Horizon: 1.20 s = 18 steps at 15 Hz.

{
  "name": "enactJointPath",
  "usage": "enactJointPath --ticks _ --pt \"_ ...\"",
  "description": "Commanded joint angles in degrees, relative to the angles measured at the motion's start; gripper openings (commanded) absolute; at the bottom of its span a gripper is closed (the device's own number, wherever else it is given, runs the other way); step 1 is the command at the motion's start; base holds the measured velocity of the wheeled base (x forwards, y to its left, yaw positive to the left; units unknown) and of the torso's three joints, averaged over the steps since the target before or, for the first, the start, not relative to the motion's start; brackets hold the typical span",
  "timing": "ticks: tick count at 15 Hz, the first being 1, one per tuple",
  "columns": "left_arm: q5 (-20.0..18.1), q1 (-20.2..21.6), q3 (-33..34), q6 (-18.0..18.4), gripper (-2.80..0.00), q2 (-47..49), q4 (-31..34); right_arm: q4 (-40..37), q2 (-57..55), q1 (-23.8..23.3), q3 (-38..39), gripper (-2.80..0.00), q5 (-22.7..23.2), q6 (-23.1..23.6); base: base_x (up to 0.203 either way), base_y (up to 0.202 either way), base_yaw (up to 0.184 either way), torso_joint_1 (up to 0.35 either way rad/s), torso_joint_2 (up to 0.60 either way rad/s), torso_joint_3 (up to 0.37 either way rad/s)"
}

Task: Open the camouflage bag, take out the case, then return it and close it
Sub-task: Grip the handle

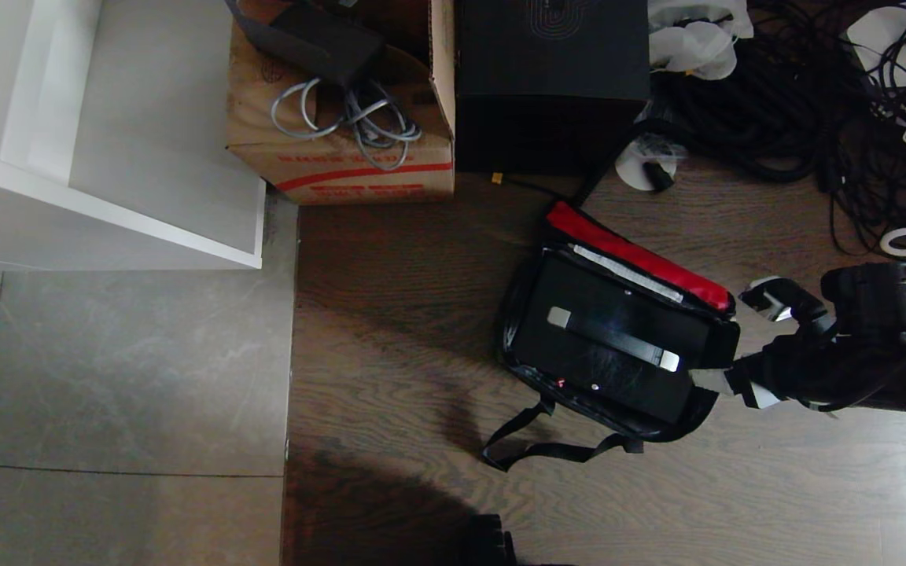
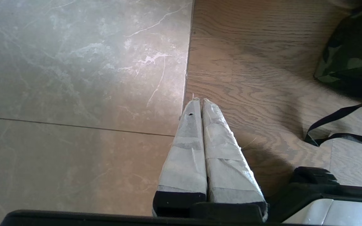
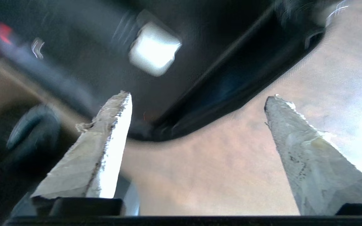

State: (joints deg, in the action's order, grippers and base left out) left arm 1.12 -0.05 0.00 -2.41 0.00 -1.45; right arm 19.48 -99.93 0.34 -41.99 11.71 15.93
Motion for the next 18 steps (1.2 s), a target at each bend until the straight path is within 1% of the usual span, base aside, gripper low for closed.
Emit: enactJointPath --ticks 1,3,4,6,7,8,10,11,12,13,14,18 --pt "0.02 -0.04 0.44 -0.05 -2.80 0.00 -0.04 -1.73 2.69 3.51 1.01 0.00 -1.75 1.16 0.000 0.000 0.000 0.000 0.00 0.000" --pt "0.02 -0.04 0.44 -0.05 -2.80 0.00 -0.04 -0.79 3.14 7.39 2.07 0.00 -5.51 1.87 0.000 0.000 0.000 0.000 0.00 0.000" --pt "0.02 0.00 0.44 -0.05 -2.80 0.00 -0.04 -0.14 3.22 10.56 2.28 0.00 -10.03 2.06 0.000 0.000 0.000 0.000 0.00 0.000" --pt "0.02 0.05 0.44 -0.05 -2.80 0.00 -0.04 1.45 2.71 16.64 2.55 0.00 -24.54 3.33 0.000 0.000 0.000 0.000 0.00 0.000" --pt "0.02 0.03 0.46 -0.05 -2.80 0.00 -0.04 2.66 2.10 19.09 2.57 0.00 -29.65 6.12 0.000 0.000 0.000 0.000 0.00 0.000" --pt "0.01 0.04 0.45 -0.05 -2.80 0.00 -0.04 4.76 1.53 20.07 2.52 0.00 -31.47 11.44 0.000 0.000 0.000 0.000 0.00 0.000" --pt "0.02 0.05 0.53 -0.05 -2.80 0.00 -0.04 11.34 0.22 21.34 2.62 0.00 -31.87 23.25 0.000 0.000 0.000 0.000 0.00 0.000" --pt "0.02 -0.04 0.50 -0.05 -2.80 0.00 -0.04 14.83 -0.62 21.92 2.93 0.00 -32.22 28.29 0.000 0.000 0.000 0.000 0.00 0.000" --pt "0.00 0.04 0.44 -0.05 -2.80 0.00 -0.04 19.10 -1.41 22.58 4.33 0.00 -33.10 32.36 0.000 0.000 0.000 0.000 0.00 0.000" --pt "-0.05 -0.04 0.44 -0.05 -2.80 0.00 -0.04 22.67 -1.80 22.79 5.21 0.00 -33.92 33.63 0.000 0.000 0.000 0.000 0.00 0.000" --pt "0.02 0.00 0.50 -0.05 -2.80 0.00 -0.04 24.63 -1.87 22.84 6.47 0.00 -34.02 33.86 0.000 0.000 0.000 0.000 0.00 0.000" --pt "0.02 -0.04 0.44 -0.05 -2.80 0.00 -0.04 30.16 0.91 22.78 9.79 0.00 -33.49 33.64 0.000 0.000 0.000 0.000 0.00 0.000"
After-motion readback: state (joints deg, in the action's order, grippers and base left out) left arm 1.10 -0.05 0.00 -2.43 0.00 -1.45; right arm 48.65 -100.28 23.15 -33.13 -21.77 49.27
